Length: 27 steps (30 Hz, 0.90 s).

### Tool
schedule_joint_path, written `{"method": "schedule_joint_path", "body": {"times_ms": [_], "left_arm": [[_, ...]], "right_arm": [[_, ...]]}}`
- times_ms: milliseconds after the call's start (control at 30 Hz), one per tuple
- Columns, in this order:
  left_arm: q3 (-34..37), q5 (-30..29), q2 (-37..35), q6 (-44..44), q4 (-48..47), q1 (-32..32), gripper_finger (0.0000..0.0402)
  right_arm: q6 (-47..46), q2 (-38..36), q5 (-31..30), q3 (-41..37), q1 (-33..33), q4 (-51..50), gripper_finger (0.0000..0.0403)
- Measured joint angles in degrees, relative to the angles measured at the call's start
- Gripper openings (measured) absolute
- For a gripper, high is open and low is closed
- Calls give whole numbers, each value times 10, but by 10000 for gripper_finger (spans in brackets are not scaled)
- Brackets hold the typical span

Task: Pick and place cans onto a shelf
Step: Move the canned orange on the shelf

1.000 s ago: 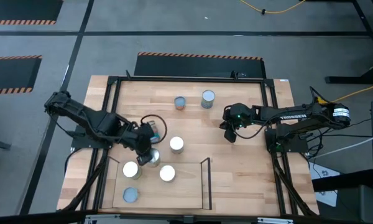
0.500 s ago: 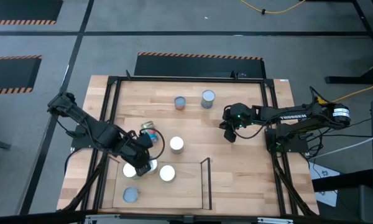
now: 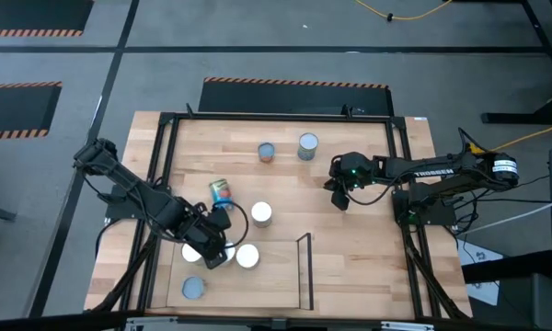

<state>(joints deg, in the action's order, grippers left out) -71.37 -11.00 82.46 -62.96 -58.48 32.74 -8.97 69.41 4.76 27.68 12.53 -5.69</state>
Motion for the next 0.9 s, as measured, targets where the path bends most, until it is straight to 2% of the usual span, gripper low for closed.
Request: {"method": "schedule_joint_path", "body": {"times_ms": [533, 900], "left_arm": [[31, 14, 2, -12, 28, 1, 2], [31, 15, 2, -11, 27, 1, 37]], "right_arm": [[0, 0, 0, 0, 0, 3, 59], [0, 0, 0, 0, 0, 3, 59]]}}
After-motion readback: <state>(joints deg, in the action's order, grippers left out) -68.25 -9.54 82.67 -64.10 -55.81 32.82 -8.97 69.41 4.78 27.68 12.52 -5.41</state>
